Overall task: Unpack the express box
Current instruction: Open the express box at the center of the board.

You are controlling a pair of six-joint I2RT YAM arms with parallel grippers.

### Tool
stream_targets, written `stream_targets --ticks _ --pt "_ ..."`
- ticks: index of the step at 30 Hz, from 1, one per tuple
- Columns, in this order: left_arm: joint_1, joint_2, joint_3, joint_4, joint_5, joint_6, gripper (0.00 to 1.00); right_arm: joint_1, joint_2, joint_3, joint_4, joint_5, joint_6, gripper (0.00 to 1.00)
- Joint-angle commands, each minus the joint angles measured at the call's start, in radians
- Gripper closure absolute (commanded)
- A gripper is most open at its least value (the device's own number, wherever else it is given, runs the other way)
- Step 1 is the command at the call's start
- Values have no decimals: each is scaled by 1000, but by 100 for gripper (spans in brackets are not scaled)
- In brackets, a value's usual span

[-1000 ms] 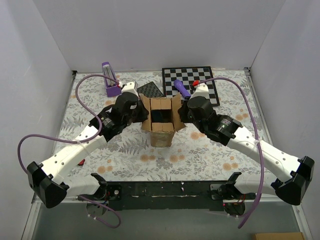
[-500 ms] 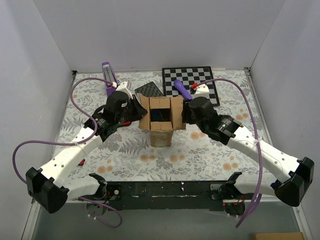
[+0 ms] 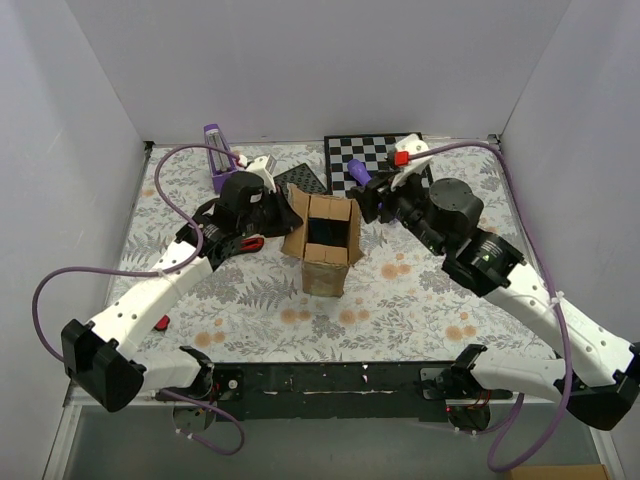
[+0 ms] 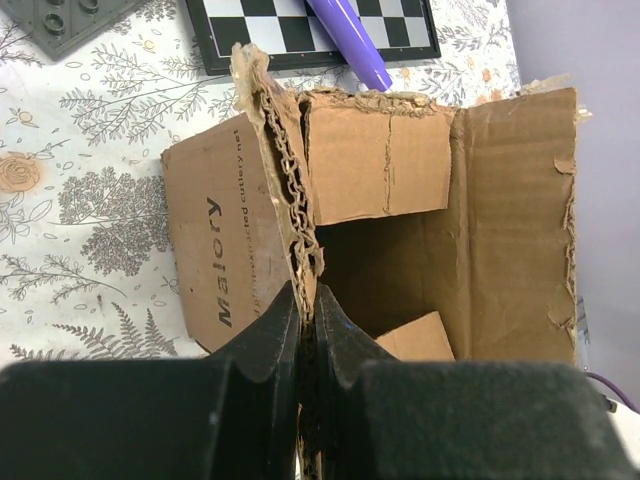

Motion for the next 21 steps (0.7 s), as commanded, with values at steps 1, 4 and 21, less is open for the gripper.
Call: stream_targets --ticks 1,4,21 --pt "-3 40 35 -102 82 52 100 19 72 66 77 -169 -209 35" --pt "-3 59 46 -115 81 59 100 53 110 72 77 -211 -310 34" --pt "-3 66 63 -103 127 82 100 209 299 63 -61 110 -568 34"
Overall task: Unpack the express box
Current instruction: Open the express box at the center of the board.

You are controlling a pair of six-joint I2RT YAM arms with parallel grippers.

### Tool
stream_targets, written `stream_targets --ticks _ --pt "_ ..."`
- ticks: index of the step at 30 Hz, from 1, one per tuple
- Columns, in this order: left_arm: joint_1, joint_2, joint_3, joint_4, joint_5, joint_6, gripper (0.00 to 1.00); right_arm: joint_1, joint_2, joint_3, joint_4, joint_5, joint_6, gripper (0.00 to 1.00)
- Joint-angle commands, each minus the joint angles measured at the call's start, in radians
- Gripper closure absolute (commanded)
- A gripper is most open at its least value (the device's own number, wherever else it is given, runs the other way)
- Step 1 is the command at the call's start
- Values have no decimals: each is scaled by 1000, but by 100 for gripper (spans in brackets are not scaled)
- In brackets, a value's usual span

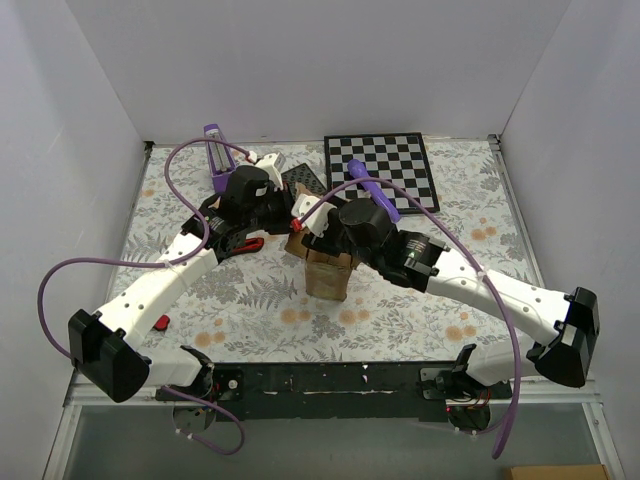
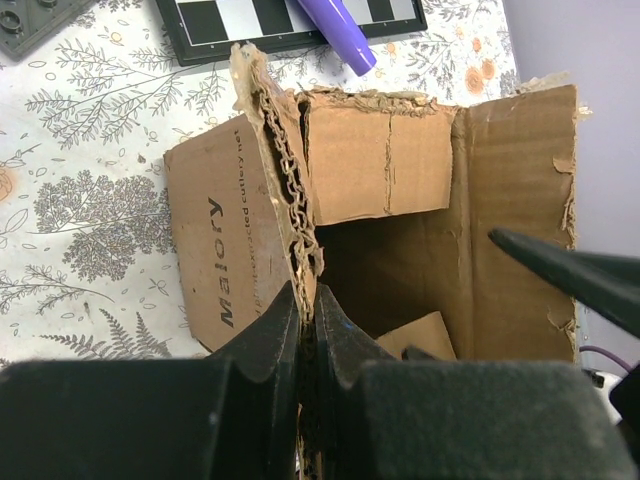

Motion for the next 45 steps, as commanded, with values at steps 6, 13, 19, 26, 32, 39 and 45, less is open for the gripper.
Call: stream_targets --ticks 6,13,19,26,32,39,45 --pt "-5 -10 -9 -69 86 47 100 -1 46 25 2 168 -71 34" --pt "-4 -13 -15 -66 83 46 100 0 60 8 -13 156 -83 33" --pt "-5 -24 -19 -64 93 49 100 -3 68 -25 15 248 -109 33" --pt "-5 -53 -44 -64 102 53 100 -8 95 -12 32 349 -117 38" --pt "-5 -72 -64 -60 102 53 100 -9 112 37 33 409 -102 48" --pt "-5 -76 -72 -60 96 58 100 -9 117 97 -2 434 -56 67" --pt "-5 -76 -72 -55 102 61 100 -15 121 143 -39 438 -40 80"
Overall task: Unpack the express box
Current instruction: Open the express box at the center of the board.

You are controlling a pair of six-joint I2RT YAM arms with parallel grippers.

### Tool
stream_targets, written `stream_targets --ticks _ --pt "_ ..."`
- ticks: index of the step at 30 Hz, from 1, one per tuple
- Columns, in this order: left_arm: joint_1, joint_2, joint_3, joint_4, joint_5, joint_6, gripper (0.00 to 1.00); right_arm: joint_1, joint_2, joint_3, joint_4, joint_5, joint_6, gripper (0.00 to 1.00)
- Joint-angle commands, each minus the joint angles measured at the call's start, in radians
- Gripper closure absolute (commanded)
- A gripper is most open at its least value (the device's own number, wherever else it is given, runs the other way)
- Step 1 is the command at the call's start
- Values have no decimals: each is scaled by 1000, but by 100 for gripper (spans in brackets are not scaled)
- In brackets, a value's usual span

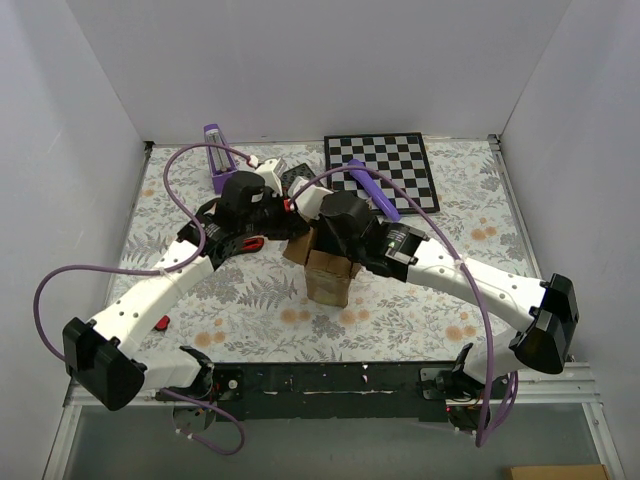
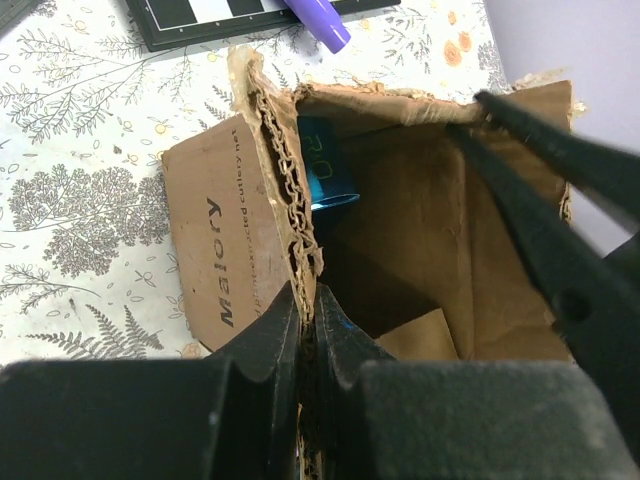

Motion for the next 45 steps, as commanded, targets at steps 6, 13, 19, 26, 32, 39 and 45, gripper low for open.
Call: stream_targets --ticks 6,13,19,26,32,39,45 --pt "-7 -53 -34 -74 43 47 100 -51 0 60 -18 66 60 83" --pt "-7 -78 -63 -65 51 58 100 -97 16 75 -48 36 129 79" --pt "-7 -85 -80 -57 54 58 100 -123 39 66 -60 -1 168 78" --pt "-7 -93 -86 -56 42 56 100 -149 74 72 -90 -50 212 59" --pt "-7 -96 -91 -50 43 52 100 -191 80 86 -118 -59 281 47" --pt "-7 -93 -108 -40 42 33 100 -194 78 89 -140 -95 297 48" --pt "-7 -78 -98 -48 29 27 100 -182 -1 186 -138 -56 337 46"
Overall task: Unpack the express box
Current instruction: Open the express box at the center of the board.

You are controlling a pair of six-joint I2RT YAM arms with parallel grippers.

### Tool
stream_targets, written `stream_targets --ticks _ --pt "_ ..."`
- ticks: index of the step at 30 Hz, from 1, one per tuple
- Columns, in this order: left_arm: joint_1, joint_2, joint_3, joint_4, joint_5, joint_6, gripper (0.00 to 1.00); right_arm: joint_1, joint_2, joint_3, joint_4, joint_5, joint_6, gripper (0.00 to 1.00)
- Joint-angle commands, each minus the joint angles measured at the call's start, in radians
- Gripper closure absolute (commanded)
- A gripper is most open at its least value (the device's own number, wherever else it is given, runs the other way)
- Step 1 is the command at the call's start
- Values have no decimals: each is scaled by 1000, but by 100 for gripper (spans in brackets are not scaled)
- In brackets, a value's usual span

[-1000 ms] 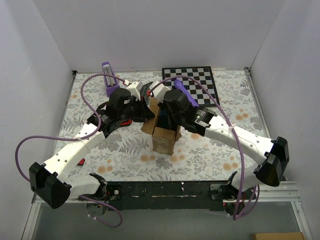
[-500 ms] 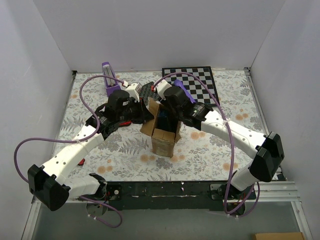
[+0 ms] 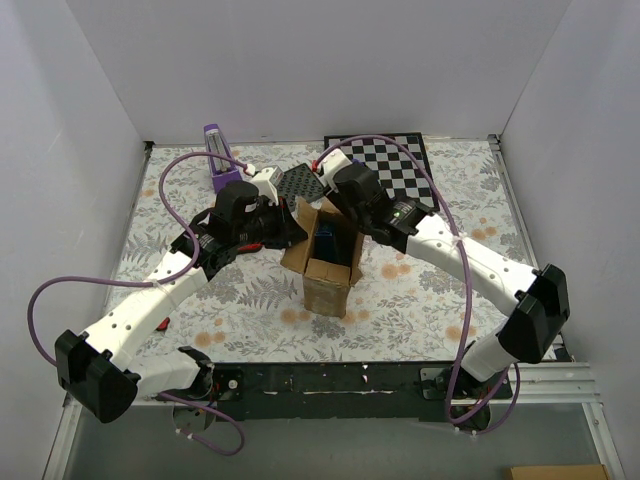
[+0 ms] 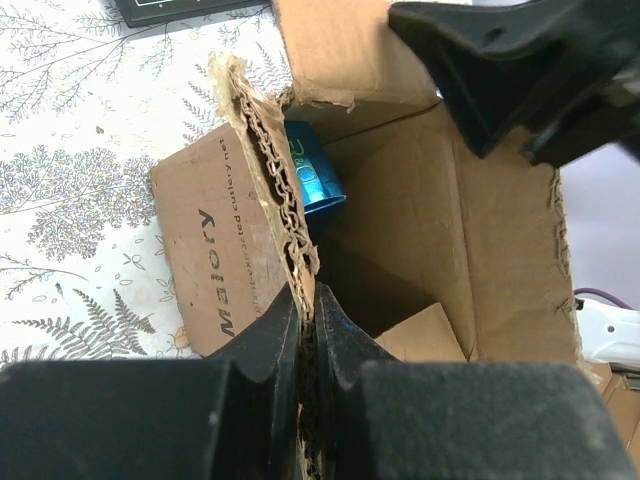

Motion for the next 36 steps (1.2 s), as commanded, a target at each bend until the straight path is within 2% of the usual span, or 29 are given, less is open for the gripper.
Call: stream_targets --ticks 1,6,10,15,18,21,25,28,30,32,36 --pt "-4 1 -19 -66 -16 22 100 18 -93 114 -2 13 48 45" --pt "-4 4 -16 -65 -22 9 100 58 -127 207 -64 -39 85 44" --pt "-4 4 -22 -63 -28 -3 100 130 -173 203 -64 -111 77 45" --pt "-4 6 -26 -60 -33 -18 100 182 -141 278 -229 -293 132 55" --pt "-4 4 -30 -56 -39 -27 100 193 -138 251 -266 -350 189 59" --pt "-4 0 -35 -51 -47 -32 100 193 -149 180 -269 -358 212 59" --pt "-4 0 -41 -51 -51 -38 100 191 -112 178 -332 -402 214 59" --pt "-3 -2 -45 -45 -53 -38 100 174 -60 246 -393 -448 212 57" --pt "-4 -5 -53 -42 -50 -35 100 148 -44 283 -435 -509 226 52" --pt "-4 -17 -67 -31 -41 -20 100 104 -50 280 -432 -638 237 45" --pt "-4 -46 -108 -10 -36 18 100 26 -67 240 -423 -809 269 40"
